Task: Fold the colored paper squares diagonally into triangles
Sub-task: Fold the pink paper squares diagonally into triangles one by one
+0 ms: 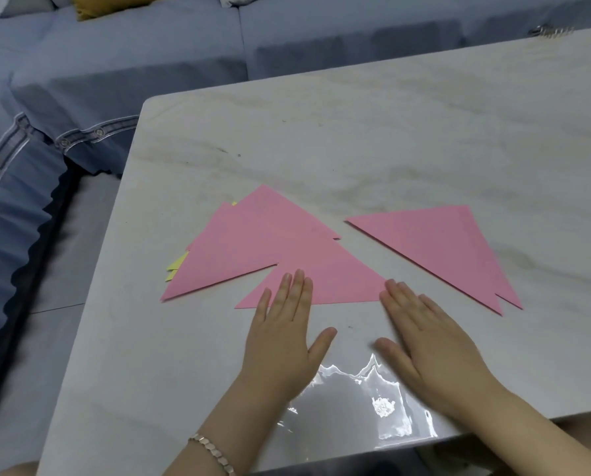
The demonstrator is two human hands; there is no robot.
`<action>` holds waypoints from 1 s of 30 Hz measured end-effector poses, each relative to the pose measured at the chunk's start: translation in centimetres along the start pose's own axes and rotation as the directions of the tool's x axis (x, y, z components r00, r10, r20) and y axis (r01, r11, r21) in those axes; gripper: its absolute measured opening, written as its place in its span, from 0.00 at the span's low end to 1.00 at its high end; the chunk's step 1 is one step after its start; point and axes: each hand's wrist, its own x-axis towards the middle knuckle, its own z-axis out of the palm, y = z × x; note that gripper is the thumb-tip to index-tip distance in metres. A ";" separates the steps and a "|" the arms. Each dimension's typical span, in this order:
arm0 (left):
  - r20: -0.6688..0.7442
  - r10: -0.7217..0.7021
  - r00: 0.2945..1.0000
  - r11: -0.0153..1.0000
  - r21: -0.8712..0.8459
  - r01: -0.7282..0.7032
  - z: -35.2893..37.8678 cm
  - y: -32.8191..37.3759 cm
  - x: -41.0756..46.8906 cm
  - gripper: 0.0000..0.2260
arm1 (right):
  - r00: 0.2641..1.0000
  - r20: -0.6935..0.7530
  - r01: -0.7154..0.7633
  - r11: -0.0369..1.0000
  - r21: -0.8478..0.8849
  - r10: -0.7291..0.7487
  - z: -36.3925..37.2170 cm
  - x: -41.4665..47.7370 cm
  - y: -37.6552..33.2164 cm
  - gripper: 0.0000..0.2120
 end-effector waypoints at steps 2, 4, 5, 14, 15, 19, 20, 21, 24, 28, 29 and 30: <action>0.004 -0.015 1.000 1.000 0.000 0.015 -0.1 0.1 0.0 0.32 | 0.999 -0.007 -0.041 0.999 0.003 0.041 -0.1 -0.4 0.7 0.31; -0.002 -0.041 0.999 0.999 -0.014 0.041 -0.2 0.6 0.0 0.32 | 0.998 -0.015 -0.062 0.998 -0.002 0.062 0.2 -0.4 0.7 0.31; -0.006 -0.029 1.000 0.999 -0.030 0.028 -0.2 1.2 0.1 0.31 | 0.998 -0.016 -0.068 0.998 -0.008 0.067 0.4 -0.4 0.5 0.31; 0.038 0.156 0.987 0.987 -0.052 -0.154 -0.3 4.3 0.2 0.28 | 0.996 -0.026 -0.088 0.996 -0.024 0.088 0.8 -0.5 0.2 0.32; 0.040 0.121 0.992 0.992 -0.048 -0.119 -0.3 3.3 -0.1 0.28 | 0.995 -0.023 -0.095 0.995 -0.031 0.094 0.9 -0.5 0.2 0.32; 0.005 0.041 0.999 0.999 -0.016 -0.041 0.0 -1.9 -1.9 0.29 | 0.994 -0.029 -0.105 0.994 -0.024 0.104 1.0 -0.5 0.1 0.33; 0.000 0.025 1.000 1.000 -0.010 -0.025 0.0 -3.0 -2.3 0.29 | 0.994 -0.034 -0.103 0.995 -0.017 0.102 1.0 -0.5 0.1 0.33; -0.001 0.008 1.000 1.000 -0.006 -0.008 0.0 -3.9 -2.7 0.30 | 0.994 -0.035 -0.099 0.995 -0.009 0.099 0.9 -0.5 0.1 0.33; 0.005 -0.054 0.999 0.999 -0.001 0.054 -0.3 -5.6 -3.5 0.31 | 0.994 -0.029 -0.105 0.994 0.012 0.105 0.7 -0.6 0.1 0.34; -0.006 -0.123 0.992 0.992 0.019 0.123 -0.2 -5.6 -3.8 0.31 | 0.990 -0.029 -0.138 0.990 0.024 0.139 0.6 -1.1 -0.1 0.34; -0.007 -0.142 0.990 0.990 0.019 0.143 -0.2 -5.4 -3.7 0.32 | 0.987 -0.046 -0.152 0.988 0.030 0.153 0.6 -1.3 -0.1 0.34; -0.006 -0.162 0.987 0.987 0.018 0.162 -0.1 -5.2 -3.7 0.32 | 0.983 -0.064 -0.169 0.985 0.033 0.171 0.6 -1.5 -0.2 0.33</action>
